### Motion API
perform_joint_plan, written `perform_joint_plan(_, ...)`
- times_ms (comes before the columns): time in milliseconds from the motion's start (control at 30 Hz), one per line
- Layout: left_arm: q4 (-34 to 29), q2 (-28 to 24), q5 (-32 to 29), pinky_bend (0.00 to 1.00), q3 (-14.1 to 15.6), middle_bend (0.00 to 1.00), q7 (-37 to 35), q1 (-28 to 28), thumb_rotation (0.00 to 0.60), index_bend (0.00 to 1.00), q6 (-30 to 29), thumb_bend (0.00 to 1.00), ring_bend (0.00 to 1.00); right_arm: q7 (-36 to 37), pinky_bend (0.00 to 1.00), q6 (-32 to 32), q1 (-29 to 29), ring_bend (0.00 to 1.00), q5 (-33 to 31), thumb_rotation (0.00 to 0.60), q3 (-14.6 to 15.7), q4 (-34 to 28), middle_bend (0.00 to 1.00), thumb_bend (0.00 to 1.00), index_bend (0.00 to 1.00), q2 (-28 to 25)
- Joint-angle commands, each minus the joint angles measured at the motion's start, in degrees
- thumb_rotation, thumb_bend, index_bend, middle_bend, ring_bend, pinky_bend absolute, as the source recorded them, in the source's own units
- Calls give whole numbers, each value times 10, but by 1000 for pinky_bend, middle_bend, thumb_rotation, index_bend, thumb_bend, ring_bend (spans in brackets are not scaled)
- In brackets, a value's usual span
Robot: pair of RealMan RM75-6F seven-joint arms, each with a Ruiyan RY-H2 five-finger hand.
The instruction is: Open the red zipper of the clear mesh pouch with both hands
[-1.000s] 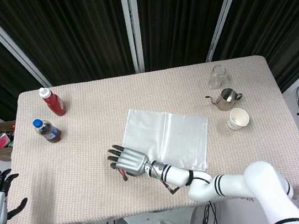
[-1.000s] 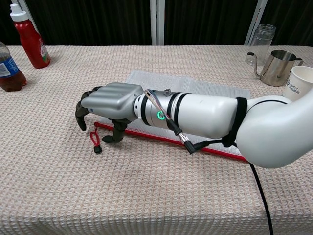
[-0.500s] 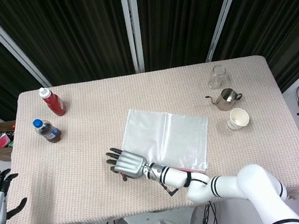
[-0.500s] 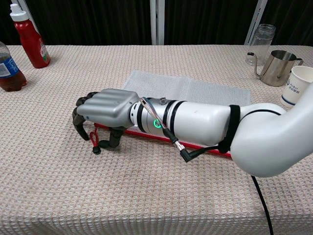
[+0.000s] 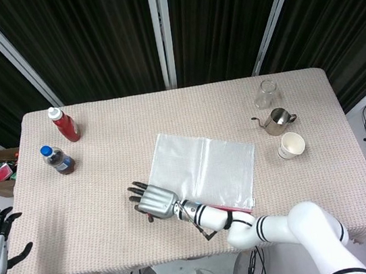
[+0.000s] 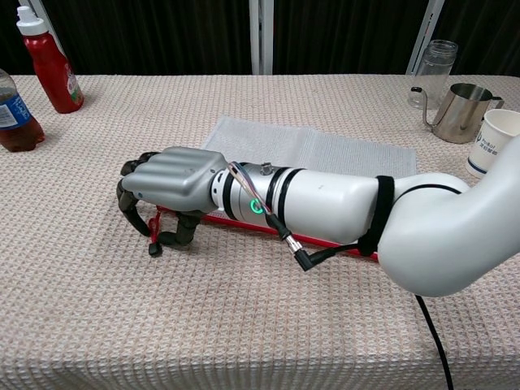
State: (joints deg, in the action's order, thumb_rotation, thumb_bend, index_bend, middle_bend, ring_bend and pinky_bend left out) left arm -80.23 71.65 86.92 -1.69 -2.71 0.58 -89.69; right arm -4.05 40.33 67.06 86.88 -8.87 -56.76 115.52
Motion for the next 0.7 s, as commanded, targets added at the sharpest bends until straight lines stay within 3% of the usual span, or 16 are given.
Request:
perform_joint_plan(33,1,1,0,135,0,144,0,0,600,256,1,163,104,0,0,-1,2,0,-1,600,-1,3,197,346,538,2)
perform_joint_plan(467,5,0,4,135,1,143,-16,7,600,256,11,163,104,14,0,58,-3,0,33,600,12,13,263,449,752,10)
perform_joint_plan(700,23,9,20,135,6,144,-99,48,600,256,72,162,104,34,0,132,-22,11,72,600,29,-15,318,477,886,-11)
